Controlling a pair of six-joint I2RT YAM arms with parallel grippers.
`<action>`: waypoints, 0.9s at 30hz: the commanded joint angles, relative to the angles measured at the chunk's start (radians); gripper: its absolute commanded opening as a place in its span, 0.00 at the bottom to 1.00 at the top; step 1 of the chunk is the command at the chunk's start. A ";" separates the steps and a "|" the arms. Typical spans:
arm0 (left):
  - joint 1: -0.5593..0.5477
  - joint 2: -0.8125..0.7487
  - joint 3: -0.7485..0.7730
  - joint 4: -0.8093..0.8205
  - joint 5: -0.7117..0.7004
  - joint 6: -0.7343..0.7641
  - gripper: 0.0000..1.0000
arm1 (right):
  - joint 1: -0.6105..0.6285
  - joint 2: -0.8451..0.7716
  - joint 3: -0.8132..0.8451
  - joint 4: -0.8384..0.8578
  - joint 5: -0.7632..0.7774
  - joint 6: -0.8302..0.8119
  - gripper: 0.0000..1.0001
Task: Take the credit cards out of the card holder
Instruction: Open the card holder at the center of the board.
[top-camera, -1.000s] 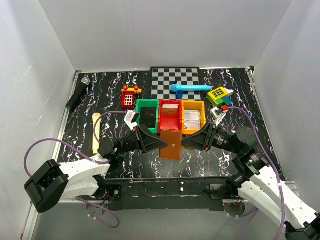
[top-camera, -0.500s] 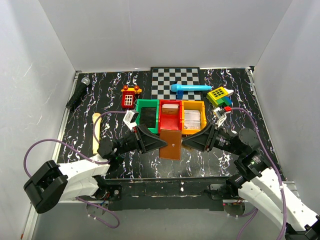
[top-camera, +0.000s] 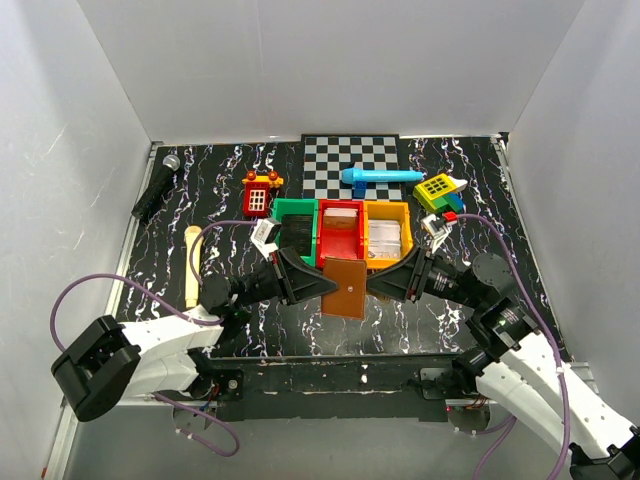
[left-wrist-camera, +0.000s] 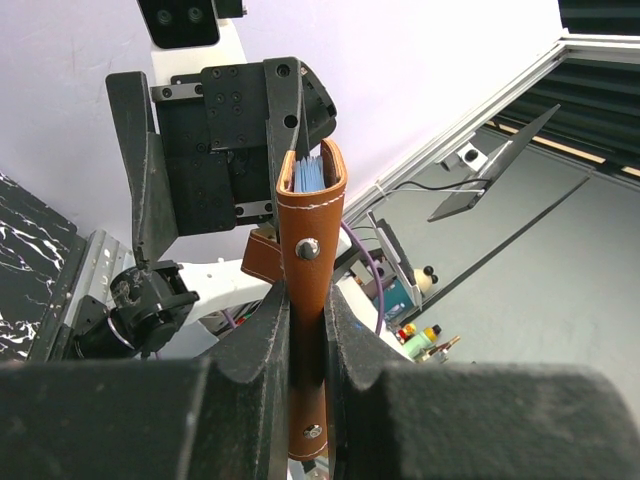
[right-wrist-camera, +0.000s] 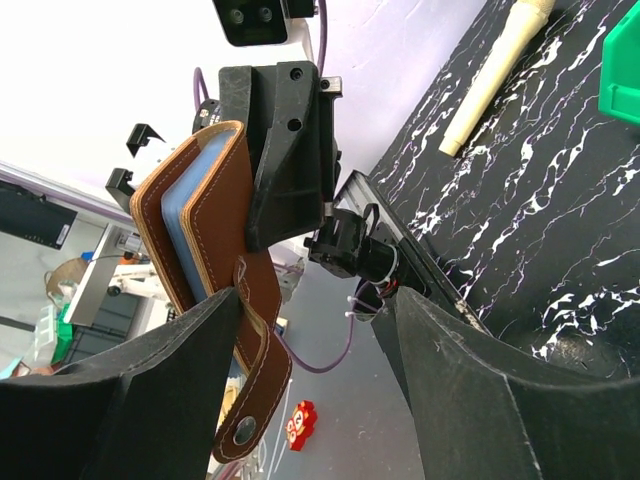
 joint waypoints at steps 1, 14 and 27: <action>-0.007 -0.023 0.021 0.085 -0.021 0.021 0.00 | -0.003 -0.046 0.046 -0.012 0.023 -0.031 0.73; -0.007 -0.044 0.009 0.042 -0.030 0.037 0.00 | -0.003 -0.060 0.044 -0.022 0.050 -0.035 0.74; -0.008 -0.018 0.030 -0.007 -0.036 0.043 0.00 | -0.003 -0.040 0.050 0.014 0.011 -0.028 0.75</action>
